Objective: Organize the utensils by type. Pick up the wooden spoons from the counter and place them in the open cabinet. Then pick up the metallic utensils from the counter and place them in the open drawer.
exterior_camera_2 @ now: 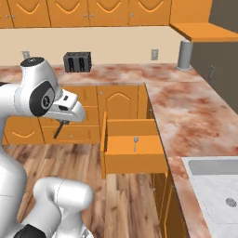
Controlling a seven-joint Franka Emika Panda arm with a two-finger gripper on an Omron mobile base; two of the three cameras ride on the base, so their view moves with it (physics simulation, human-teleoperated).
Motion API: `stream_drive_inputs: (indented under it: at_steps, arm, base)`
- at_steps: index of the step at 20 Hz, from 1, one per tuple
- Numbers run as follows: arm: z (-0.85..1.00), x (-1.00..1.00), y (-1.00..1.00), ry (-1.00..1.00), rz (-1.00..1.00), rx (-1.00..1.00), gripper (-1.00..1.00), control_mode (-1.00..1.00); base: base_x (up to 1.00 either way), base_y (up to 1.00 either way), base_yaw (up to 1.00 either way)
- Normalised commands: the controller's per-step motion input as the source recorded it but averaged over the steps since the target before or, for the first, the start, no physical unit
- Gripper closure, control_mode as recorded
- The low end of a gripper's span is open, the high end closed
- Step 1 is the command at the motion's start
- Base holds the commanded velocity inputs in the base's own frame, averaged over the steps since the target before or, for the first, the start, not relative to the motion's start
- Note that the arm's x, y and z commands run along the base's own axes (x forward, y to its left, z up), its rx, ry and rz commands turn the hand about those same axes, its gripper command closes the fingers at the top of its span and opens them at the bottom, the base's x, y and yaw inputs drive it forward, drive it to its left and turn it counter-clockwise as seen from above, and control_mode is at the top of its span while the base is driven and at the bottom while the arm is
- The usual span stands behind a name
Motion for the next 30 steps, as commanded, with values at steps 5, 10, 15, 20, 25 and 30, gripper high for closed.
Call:
stream_drive_inputs:
  at_steps: [5,10,15,20,25,30]
  arm:
    - [0.0,0.0,0.0,0.0,0.0,0.0,1.0,1.0]
    - [0.0,0.0,0.0,0.0,0.0,0.0,1.0,1.0]
    - [0.0,0.0,0.0,0.0,0.0,0.0,1.0,1.0]
    - [0.0,0.0,0.0,0.0,0.0,0.0,1.0,1.0]
    - [0.0,0.0,0.0,0.0,0.0,0.0,1.0,1.0]
    - [0.0,0.0,0.0,0.0,0.0,0.0,1.0,1.0]
  base:
    - [0.12,-0.79,0.25]
    - [0.26,-0.91,0.07]
    - [0.66,-0.37,0.02]
    - [0.4,0.02,0.06]
    - [0.46,0.18,0.05]
    - [0.4,0.21,0.0]
